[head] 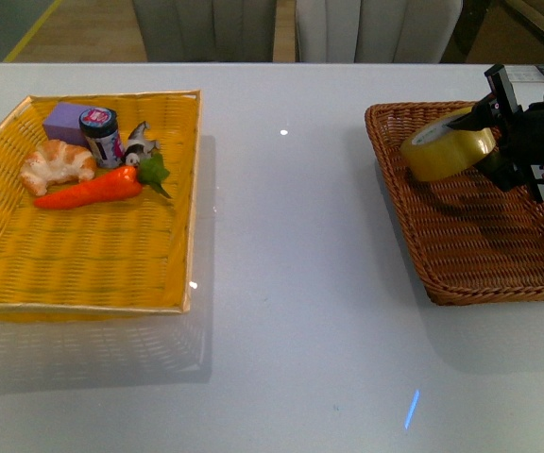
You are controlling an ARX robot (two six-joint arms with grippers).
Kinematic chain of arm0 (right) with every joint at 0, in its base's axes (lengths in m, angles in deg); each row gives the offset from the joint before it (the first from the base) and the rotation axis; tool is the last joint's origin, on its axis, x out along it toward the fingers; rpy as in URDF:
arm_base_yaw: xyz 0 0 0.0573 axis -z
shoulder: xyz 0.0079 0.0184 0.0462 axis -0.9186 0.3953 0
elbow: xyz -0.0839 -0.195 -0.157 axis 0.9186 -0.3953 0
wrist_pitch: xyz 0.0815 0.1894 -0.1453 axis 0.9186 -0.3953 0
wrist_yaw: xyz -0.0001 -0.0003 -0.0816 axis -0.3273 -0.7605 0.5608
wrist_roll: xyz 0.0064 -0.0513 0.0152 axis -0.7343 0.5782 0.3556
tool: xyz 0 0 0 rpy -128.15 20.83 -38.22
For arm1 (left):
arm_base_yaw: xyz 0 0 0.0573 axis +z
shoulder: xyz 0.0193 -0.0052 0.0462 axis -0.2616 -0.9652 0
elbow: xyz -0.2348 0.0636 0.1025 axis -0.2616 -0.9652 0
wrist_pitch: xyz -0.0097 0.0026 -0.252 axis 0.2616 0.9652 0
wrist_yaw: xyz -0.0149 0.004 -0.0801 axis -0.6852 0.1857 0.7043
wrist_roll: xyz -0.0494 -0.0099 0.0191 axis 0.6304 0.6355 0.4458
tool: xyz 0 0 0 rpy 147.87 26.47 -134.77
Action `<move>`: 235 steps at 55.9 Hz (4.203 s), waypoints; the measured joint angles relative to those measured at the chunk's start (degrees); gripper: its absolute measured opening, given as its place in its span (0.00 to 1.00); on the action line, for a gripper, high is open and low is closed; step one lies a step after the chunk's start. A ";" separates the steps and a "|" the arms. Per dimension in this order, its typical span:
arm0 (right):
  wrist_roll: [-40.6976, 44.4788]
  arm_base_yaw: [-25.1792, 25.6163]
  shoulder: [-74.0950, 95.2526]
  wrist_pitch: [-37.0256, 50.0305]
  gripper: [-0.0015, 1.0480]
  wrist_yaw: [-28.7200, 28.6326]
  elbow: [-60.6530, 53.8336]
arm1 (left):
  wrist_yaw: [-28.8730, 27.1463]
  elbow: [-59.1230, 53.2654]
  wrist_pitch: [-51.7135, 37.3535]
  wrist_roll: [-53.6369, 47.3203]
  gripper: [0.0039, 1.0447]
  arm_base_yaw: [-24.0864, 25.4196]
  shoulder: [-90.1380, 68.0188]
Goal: Move tape to another basket
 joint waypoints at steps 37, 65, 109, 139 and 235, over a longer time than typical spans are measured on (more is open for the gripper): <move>2.47 6.82 -30.25 12.00 0.91 -4.57 -34.27 | 0.00 0.02 13.81 -0.02 0.01 0.04 12.85; 46.69 4.55 -62.34 36.24 0.43 11.04 -66.36 | 0.00 0.02 13.81 -0.02 0.01 0.04 12.85; 51.49 -4.02 -104.00 6.25 0.02 19.50 -77.31 | 0.00 0.02 13.81 -0.02 0.01 0.04 12.87; 51.49 -4.02 -123.32 -12.04 0.02 19.50 -77.35 | 0.00 0.02 13.81 -0.02 0.01 0.04 12.87; 51.58 -4.11 -139.73 -28.79 0.91 19.52 -77.33 | 0.00 0.02 13.81 -0.13 0.92 0.04 12.87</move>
